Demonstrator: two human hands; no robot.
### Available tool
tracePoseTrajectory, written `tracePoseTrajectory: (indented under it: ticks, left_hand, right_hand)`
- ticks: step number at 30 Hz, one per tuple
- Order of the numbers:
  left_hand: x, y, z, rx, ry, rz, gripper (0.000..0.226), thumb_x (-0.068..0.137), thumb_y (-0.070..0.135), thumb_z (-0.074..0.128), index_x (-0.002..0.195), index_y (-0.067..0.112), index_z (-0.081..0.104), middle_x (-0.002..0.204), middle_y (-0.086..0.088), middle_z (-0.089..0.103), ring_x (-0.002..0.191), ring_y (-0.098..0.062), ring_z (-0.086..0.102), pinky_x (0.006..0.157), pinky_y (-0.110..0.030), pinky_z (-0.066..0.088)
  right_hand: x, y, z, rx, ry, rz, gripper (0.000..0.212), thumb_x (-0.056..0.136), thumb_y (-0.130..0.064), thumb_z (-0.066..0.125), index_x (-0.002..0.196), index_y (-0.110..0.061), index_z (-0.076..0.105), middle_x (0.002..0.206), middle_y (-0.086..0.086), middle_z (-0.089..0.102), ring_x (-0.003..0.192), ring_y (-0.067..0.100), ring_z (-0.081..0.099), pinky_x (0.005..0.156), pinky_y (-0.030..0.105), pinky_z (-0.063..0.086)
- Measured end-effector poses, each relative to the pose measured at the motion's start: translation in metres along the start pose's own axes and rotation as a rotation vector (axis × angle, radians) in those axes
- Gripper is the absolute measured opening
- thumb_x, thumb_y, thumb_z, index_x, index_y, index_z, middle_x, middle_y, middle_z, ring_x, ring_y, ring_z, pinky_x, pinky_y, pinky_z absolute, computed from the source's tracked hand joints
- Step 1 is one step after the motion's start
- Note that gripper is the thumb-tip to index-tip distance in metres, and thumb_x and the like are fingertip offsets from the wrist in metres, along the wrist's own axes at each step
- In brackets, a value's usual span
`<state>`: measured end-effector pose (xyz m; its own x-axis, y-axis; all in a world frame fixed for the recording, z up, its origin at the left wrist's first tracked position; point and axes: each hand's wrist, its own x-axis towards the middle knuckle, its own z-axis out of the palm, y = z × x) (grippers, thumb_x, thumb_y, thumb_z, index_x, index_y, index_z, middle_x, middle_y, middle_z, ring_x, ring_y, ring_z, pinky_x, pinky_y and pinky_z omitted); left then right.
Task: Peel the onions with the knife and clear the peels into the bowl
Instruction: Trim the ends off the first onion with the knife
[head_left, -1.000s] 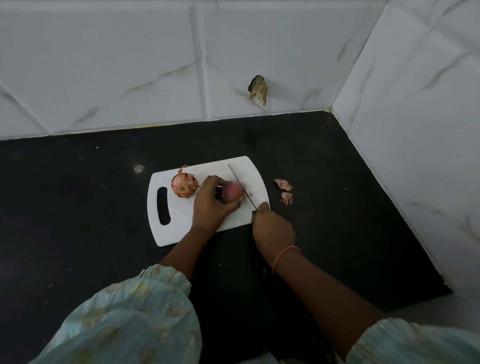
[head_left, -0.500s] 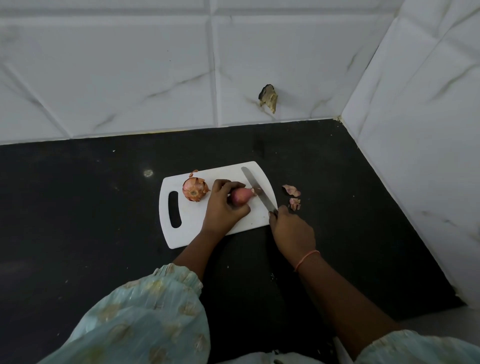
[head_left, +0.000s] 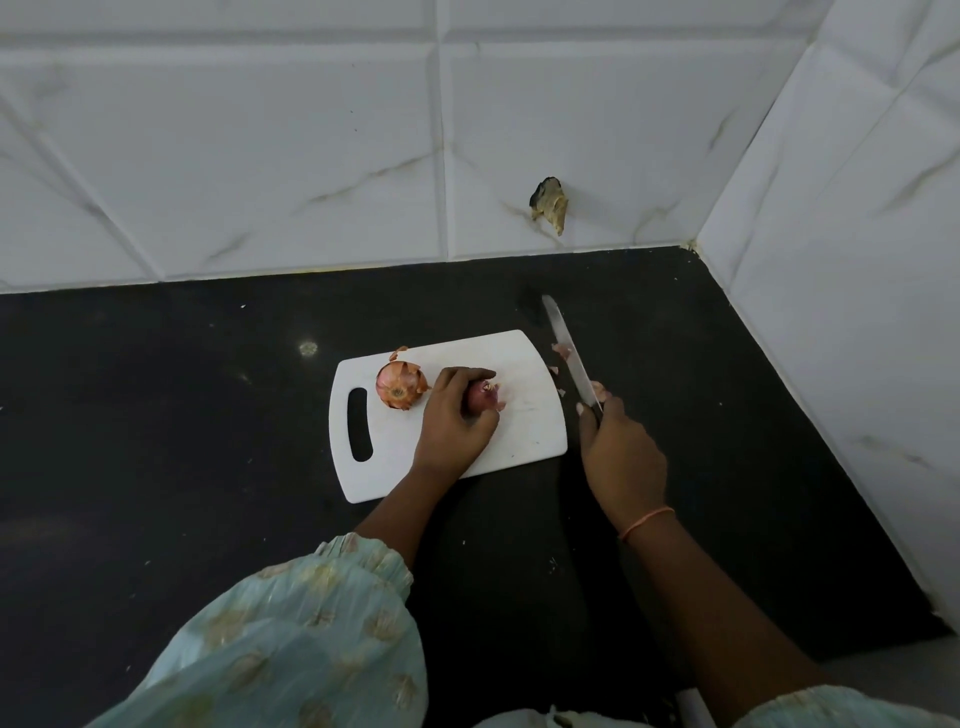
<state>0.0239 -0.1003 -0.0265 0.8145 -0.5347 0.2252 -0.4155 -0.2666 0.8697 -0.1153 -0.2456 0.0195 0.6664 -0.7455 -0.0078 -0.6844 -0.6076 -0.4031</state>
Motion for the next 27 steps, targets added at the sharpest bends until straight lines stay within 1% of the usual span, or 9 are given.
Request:
tracePoseTrajectory:
  ticks: [3, 6, 8, 11, 14, 16, 18, 20, 27]
  left_hand:
    - [0.000, 0.000, 0.001, 0.061, -0.001, 0.005, 0.043, 0.077, 0.023, 0.067, 0.119, 0.022, 0.062, 0.118, 0.007, 0.059, 0.111, -0.012, 0.052, 0.094, -0.020, 0.041]
    - [0.001, 0.001, 0.002, 0.129, -0.005, 0.025, 0.048, 0.071, 0.026, 0.068, 0.119, 0.025, 0.060, 0.117, 0.013, 0.057, 0.111, -0.017, 0.049, 0.092, -0.022, 0.034]
    - [0.002, 0.002, 0.002, 0.135, 0.006, 0.025, 0.049, 0.070, 0.027, 0.069, 0.118, 0.025, 0.060, 0.115, 0.015, 0.055, 0.110, -0.017, 0.048, 0.093, -0.025, 0.037]
    - [0.001, 0.002, 0.002, 0.021, 0.032, -0.026, 0.048, 0.073, 0.020, 0.075, 0.118, 0.025, 0.058, 0.118, 0.011, 0.056, 0.108, -0.011, 0.052, 0.091, -0.028, 0.049]
    - [0.001, 0.004, 0.002, -0.109, 0.067, -0.036, 0.048, 0.075, 0.011, 0.079, 0.114, 0.025, 0.054, 0.117, 0.003, 0.057, 0.102, -0.009, 0.059, 0.086, -0.025, 0.054]
    - [0.002, 0.003, 0.002, -0.108, 0.062, -0.043, 0.051, 0.075, 0.013, 0.080, 0.116, 0.026, 0.054, 0.118, 0.004, 0.055, 0.104, -0.007, 0.059, 0.087, -0.022, 0.054]
    - [0.003, 0.001, 0.002, -0.037, 0.029, -0.050, 0.054, 0.076, 0.017, 0.081, 0.123, 0.024, 0.057, 0.123, 0.006, 0.050, 0.107, -0.001, 0.055, 0.089, -0.014, 0.051]
    - [0.003, -0.001, 0.001, 0.010, 0.010, -0.057, 0.056, 0.075, 0.018, 0.082, 0.127, 0.021, 0.060, 0.123, 0.005, 0.045, 0.107, 0.000, 0.051, 0.089, -0.008, 0.047]
    - [0.001, 0.003, -0.002, -0.088, 0.018, -0.037, 0.053, 0.071, 0.013, 0.081, 0.116, 0.023, 0.055, 0.117, 0.004, 0.054, 0.107, -0.009, 0.057, 0.087, -0.016, 0.051]
  right_hand:
    - [0.001, 0.000, -0.001, -0.007, 0.002, 0.004, 0.038, 0.103, -0.042, 0.037, 0.128, -0.018, 0.051, 0.089, 0.005, 0.066, 0.080, 0.025, 0.065, 0.067, 0.040, 0.053]
    - [0.003, 0.001, -0.004, 0.003, -0.017, 0.026, 0.037, 0.103, -0.039, 0.038, 0.129, -0.016, 0.051, 0.087, 0.005, 0.062, 0.079, 0.025, 0.061, 0.064, 0.033, 0.043]
    - [0.002, 0.001, -0.004, 0.001, -0.034, 0.039, 0.036, 0.103, -0.040, 0.039, 0.126, -0.016, 0.053, 0.083, 0.001, 0.058, 0.074, 0.021, 0.059, 0.063, 0.034, 0.046]
    - [0.001, 0.000, -0.003, 0.070, -0.003, 0.063, 0.035, 0.102, -0.043, 0.038, 0.122, -0.018, 0.053, 0.080, 0.000, 0.061, 0.073, 0.019, 0.063, 0.061, 0.035, 0.050]
    - [-0.010, -0.010, -0.001, 0.028, -0.058, -0.028, 0.032, 0.103, -0.044, 0.035, 0.102, -0.017, 0.054, 0.078, 0.000, 0.059, 0.071, 0.019, 0.060, 0.058, 0.031, 0.042]
    - [-0.021, -0.022, 0.005, 0.017, -0.085, -0.098, 0.033, 0.103, -0.044, 0.034, 0.096, -0.017, 0.051, 0.075, -0.002, 0.057, 0.068, 0.017, 0.058, 0.058, 0.036, 0.046]
    - [-0.026, -0.031, 0.014, -0.005, -0.129, -0.115, 0.036, 0.103, -0.046, 0.032, 0.098, -0.017, 0.053, 0.076, -0.001, 0.059, 0.068, 0.016, 0.060, 0.060, 0.038, 0.052]
    - [-0.025, -0.033, 0.019, -0.051, -0.177, -0.095, 0.037, 0.103, -0.046, 0.032, 0.101, -0.016, 0.054, 0.080, 0.001, 0.060, 0.071, 0.016, 0.060, 0.060, 0.034, 0.049]
    - [-0.016, -0.015, 0.014, -0.057, -0.137, 0.014, 0.038, 0.103, -0.045, 0.034, 0.099, -0.015, 0.057, 0.080, 0.001, 0.058, 0.072, 0.017, 0.059, 0.062, 0.034, 0.048]
